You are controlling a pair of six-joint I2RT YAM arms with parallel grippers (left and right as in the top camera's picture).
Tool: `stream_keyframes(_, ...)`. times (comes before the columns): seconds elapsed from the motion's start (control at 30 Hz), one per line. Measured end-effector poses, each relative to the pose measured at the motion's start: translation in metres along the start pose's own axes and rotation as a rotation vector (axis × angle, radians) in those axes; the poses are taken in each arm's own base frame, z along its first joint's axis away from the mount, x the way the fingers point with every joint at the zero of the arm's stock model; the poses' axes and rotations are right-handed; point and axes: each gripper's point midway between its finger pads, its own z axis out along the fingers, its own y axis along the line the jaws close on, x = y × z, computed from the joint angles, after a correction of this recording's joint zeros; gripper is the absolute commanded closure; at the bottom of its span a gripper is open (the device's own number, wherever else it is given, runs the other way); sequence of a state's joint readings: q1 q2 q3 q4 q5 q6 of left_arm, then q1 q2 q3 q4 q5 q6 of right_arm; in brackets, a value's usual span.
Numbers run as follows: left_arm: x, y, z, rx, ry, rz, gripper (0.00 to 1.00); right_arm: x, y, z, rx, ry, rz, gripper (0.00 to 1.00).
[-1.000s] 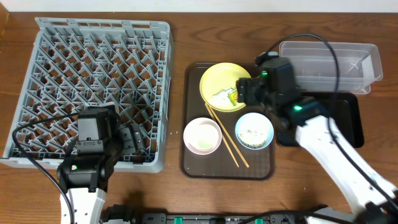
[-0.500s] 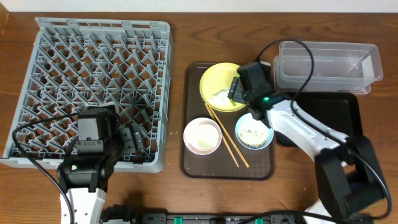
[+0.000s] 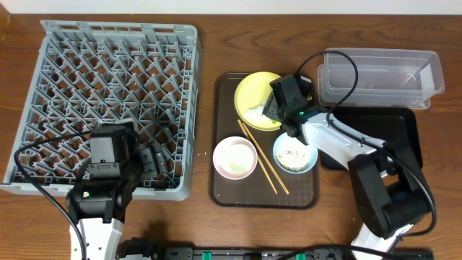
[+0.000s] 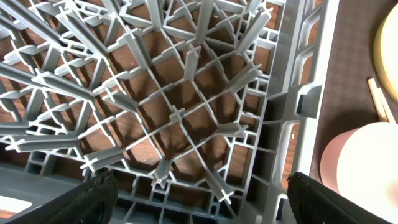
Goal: Sort waste into correct bins and load items into the dishwasher
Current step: 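Carry the wrapper with the right gripper into the clear bin and release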
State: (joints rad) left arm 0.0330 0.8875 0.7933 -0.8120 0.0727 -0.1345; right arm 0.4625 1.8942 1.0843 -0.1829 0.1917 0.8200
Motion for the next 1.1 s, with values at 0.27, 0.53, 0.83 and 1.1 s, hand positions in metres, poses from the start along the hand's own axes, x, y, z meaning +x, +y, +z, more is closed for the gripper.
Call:
stream_keyframes(0.27,0.0,0.0,0.0,0.0,0.0,0.0,0.11,0.005,0.001,0.009,-0.008,0.011,0.034,0.87)
stream_keyframes(0.53,0.0,0.0,0.0,0.0,0.0,0.0,0.11,0.002,0.003,0.0,-0.02,0.014,-0.023,0.99)
stream_keyframes(0.83,0.0,0.0,0.0,0.003,0.0,0.0,0.11,-0.07,-0.001,-0.082,-0.061,-0.169,-0.104,0.99)
stream_keyframes(1.1,0.0,0.0,0.0,0.003,0.0,0.0,0.11,-0.152,-0.086,-0.107,0.092,-0.361,0.086,0.99)
